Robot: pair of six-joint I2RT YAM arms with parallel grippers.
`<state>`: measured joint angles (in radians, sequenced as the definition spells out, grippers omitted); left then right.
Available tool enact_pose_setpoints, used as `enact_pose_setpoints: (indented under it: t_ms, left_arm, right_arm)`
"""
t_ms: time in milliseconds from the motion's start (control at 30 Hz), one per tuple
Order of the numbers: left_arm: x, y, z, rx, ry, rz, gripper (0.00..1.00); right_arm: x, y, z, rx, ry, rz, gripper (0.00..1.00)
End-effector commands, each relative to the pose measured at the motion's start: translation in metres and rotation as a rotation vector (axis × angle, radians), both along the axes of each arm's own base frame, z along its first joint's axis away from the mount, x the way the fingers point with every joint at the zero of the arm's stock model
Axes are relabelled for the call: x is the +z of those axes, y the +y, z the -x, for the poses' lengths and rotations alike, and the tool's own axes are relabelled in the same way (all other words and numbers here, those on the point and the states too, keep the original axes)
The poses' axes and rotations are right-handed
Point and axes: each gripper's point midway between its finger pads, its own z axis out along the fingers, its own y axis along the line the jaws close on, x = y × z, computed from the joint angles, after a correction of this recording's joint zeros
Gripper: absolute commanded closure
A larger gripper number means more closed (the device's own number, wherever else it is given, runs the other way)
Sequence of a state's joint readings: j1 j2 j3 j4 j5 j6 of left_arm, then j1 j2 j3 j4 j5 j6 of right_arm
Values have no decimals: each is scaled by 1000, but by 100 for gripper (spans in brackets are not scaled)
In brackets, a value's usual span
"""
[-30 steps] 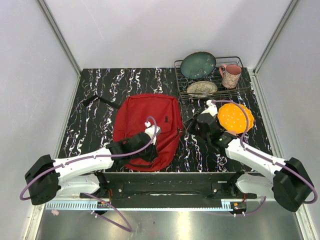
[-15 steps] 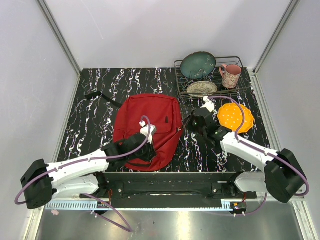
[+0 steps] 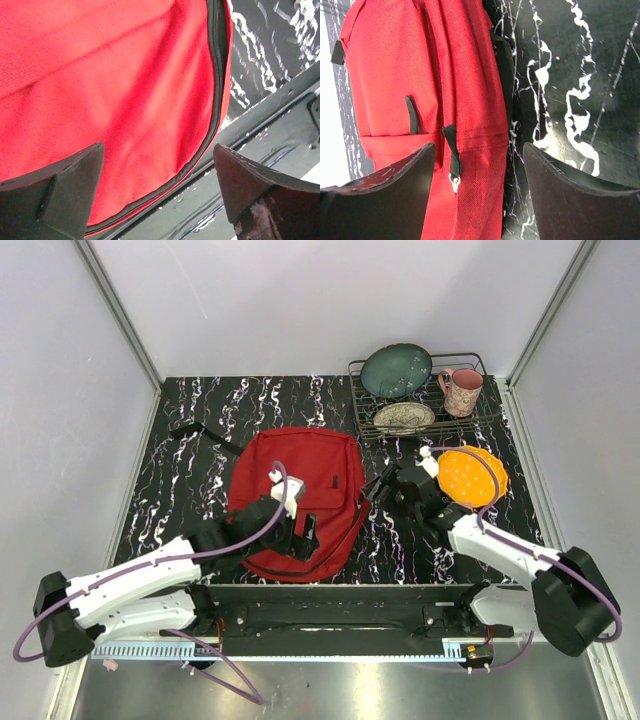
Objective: Pack the student bag
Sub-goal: Zip the student bag at the center of the board, then unzip the student bag at the center of the board.
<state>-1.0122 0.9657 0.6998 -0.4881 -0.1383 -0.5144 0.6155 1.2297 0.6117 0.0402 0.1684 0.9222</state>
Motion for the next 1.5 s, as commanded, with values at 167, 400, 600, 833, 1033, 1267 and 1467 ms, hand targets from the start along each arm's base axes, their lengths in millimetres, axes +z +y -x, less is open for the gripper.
enact_pose_setpoints:
  t_ms: [167,400,600,833,1033,1267,1467]
  left_arm:
    - [61,19,-42,152,-208,-8,1]
    - [75,-10,-76,109,-181,-32,1]
    - [75,-35,-114,73,-122,10,1]
    - [54,-66,-135,28,-47,5,1]
    - [36,-77,-153,69,6,-12,4]
    - [15,-77,-174,142,37,-64,9]
    - [4,-82,-186,166,47,-102,19]
  right_arm:
    - [30,-7,8,-59,-18,-100,15]
    - [20,9,4,-67,47,-179,14]
    - [0,25,10,-27,119,-252,15]
    - [-14,19,19,-50,153,-256,15]
    - [-14,-14,28,-171,131,-212,17]
    - [8,-54,40,-280,14,-202,17]
    - [14,-62,45,-294,-10,-210,17]
